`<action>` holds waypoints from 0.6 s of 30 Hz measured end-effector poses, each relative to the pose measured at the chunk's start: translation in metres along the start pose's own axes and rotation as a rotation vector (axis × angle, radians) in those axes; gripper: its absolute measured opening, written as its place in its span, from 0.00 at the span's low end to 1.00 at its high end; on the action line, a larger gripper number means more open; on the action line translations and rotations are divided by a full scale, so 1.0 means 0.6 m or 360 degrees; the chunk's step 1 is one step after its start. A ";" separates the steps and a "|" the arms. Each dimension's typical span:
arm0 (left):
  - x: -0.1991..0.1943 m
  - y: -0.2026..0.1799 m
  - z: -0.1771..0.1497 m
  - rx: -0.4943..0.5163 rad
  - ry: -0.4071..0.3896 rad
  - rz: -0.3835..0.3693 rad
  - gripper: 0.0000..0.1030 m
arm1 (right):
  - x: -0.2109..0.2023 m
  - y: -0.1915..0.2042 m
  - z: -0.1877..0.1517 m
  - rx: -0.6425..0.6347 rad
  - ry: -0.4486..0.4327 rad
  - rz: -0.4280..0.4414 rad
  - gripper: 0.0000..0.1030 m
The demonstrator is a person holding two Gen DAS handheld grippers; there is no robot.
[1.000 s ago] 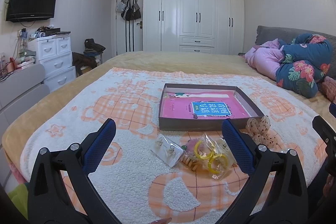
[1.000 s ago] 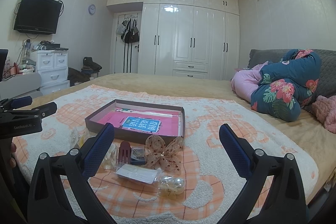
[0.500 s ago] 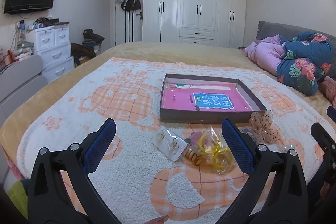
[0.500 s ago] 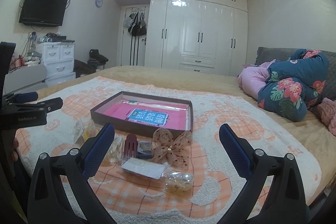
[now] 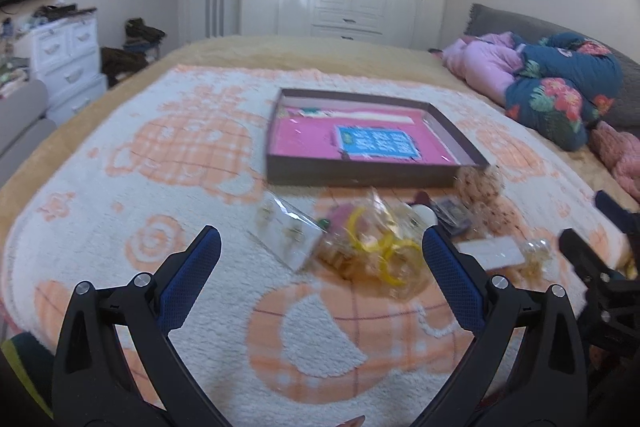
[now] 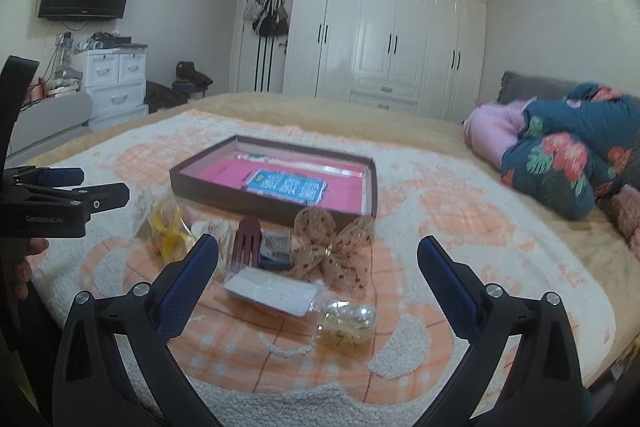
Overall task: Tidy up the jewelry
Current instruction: 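Grasp the yellow bangle bag with the left tool while the right tool grasps the pearl bag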
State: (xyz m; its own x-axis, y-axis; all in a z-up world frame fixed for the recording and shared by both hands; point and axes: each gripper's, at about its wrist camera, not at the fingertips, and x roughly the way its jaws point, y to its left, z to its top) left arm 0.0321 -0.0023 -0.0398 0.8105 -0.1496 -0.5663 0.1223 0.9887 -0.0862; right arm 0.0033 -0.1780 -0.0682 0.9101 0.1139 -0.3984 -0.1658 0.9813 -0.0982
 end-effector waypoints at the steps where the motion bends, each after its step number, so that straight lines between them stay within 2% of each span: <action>1: 0.003 -0.001 -0.002 0.0001 0.0015 -0.0028 0.90 | 0.004 -0.004 -0.002 0.0022 0.0019 0.0012 0.94; 6: 0.014 -0.008 -0.007 -0.0018 0.0057 -0.0208 0.90 | 0.023 -0.032 -0.014 0.0093 0.0111 0.0010 0.94; 12: 0.045 -0.023 -0.015 -0.0024 0.0188 -0.0259 0.88 | 0.047 -0.058 -0.031 0.0156 0.0254 0.0001 0.94; 18: 0.077 -0.030 -0.019 -0.0092 0.0312 -0.0347 0.75 | 0.072 -0.073 -0.048 0.0234 0.0382 0.0015 0.92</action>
State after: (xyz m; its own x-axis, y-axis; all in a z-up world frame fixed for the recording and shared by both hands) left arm 0.0610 -0.0269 -0.0736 0.6418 -0.3615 -0.6763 0.2442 0.9324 -0.2666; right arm 0.0388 -0.2207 -0.1076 0.7900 0.1002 -0.6049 -0.1011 0.9943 0.0327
